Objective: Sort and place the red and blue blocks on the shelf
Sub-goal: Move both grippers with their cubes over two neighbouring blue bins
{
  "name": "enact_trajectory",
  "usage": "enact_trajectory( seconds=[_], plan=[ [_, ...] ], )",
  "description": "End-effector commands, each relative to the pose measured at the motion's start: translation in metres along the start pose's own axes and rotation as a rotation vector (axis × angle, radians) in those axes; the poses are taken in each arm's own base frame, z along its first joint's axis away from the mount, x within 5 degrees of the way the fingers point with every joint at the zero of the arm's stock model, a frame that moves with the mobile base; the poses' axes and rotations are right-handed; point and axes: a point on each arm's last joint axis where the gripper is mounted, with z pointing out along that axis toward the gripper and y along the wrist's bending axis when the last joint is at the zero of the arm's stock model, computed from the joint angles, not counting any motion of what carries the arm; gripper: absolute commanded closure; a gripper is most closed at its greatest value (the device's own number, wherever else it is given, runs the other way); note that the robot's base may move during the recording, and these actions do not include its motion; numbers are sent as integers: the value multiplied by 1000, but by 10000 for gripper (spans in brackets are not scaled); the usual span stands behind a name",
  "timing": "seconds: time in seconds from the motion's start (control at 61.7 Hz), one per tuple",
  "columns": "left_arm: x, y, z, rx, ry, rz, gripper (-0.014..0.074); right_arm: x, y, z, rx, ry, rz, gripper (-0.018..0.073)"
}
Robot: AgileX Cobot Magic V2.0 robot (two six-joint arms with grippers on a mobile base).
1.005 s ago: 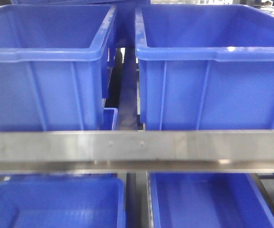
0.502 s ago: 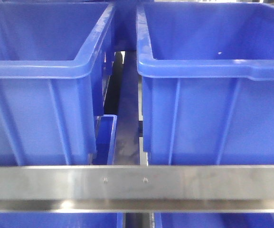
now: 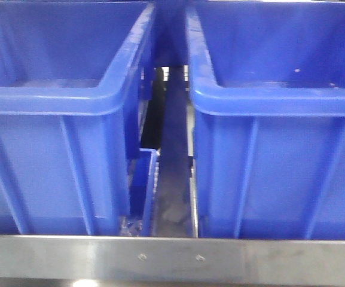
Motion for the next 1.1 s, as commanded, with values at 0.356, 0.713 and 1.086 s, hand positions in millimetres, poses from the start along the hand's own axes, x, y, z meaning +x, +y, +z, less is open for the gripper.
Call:
enact_trajectory(
  seconds=[0.356,0.713,1.086],
  plan=[
    [-17,-1,0,1,-106,-12,472,-17,-1,-1,8,-107,-12,447],
    [-17,-1,0,1,-106,-12,472,-17,-1,-1,8,-107,-12,447],
    [-17,-1,0,1,-106,-12,472,-17,-1,-1,8,-107,-12,447]
  ],
)
